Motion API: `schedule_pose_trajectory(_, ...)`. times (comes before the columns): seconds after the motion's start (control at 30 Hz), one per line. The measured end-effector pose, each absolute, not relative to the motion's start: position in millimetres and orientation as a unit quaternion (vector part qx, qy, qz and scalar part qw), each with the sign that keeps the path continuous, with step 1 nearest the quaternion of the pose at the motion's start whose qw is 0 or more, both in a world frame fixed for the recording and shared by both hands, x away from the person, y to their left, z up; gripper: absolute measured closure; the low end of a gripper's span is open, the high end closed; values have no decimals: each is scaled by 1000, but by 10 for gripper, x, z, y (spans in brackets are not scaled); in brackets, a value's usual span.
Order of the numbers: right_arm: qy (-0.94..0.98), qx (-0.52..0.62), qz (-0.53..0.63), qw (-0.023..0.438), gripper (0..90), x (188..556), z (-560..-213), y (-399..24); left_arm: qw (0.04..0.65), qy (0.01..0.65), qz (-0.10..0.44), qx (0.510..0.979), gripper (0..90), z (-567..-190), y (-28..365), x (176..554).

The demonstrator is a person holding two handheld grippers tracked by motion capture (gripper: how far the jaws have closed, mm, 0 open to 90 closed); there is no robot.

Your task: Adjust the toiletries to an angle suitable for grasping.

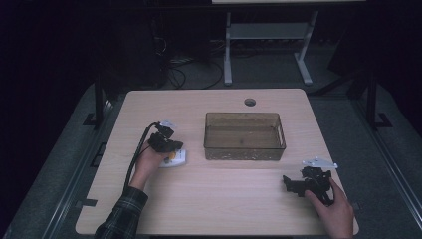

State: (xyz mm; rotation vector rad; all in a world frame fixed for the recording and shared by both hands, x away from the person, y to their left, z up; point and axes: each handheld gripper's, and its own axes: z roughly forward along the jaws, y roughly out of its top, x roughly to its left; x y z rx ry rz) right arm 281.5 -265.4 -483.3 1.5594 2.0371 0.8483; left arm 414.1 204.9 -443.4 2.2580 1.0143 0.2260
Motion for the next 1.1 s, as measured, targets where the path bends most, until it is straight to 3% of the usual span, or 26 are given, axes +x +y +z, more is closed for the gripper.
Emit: schedule_pose_trajectory(1.1,736,563,306,218,0,2815,-4833,-2654,327,353,70,874,894,-4426,2089,3475)
